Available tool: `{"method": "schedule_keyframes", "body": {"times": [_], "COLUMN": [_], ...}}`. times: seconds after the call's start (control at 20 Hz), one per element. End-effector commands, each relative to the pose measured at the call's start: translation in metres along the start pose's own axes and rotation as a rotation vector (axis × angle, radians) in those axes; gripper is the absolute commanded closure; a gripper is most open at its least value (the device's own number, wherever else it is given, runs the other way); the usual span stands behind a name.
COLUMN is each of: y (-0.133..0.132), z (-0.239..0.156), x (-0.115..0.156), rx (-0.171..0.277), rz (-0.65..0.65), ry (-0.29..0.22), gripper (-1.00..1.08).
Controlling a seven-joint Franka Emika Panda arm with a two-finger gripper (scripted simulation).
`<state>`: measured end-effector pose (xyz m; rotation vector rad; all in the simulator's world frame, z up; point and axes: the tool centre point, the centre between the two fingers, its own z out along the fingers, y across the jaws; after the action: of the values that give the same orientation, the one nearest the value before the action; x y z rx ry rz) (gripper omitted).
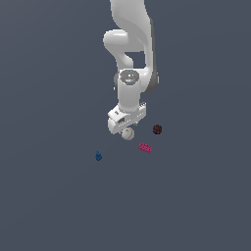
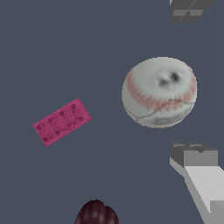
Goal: Pick up a designated object from a clutter of objects.
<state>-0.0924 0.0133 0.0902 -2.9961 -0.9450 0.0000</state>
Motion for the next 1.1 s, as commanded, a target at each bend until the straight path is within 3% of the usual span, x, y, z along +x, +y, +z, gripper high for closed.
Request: {"method": "schedule_keyframes", "body": {"times": [0.0,0.6,0.65,1.05], "y": [0.000,-0.001,-0.001,-0.001], "z": [0.008,0.042,0.042,0.042], "x": [-0.001,-0.001,-0.001,-0.001], "rx": [0.000,0.000,0.000,0.000], "rz": [-0.001,-0.003,-0.003,-0.003], "ry": [0.000,0.000,0.000,0.000], "gripper": [-0.92,-0.92,1.08,1.08]}}
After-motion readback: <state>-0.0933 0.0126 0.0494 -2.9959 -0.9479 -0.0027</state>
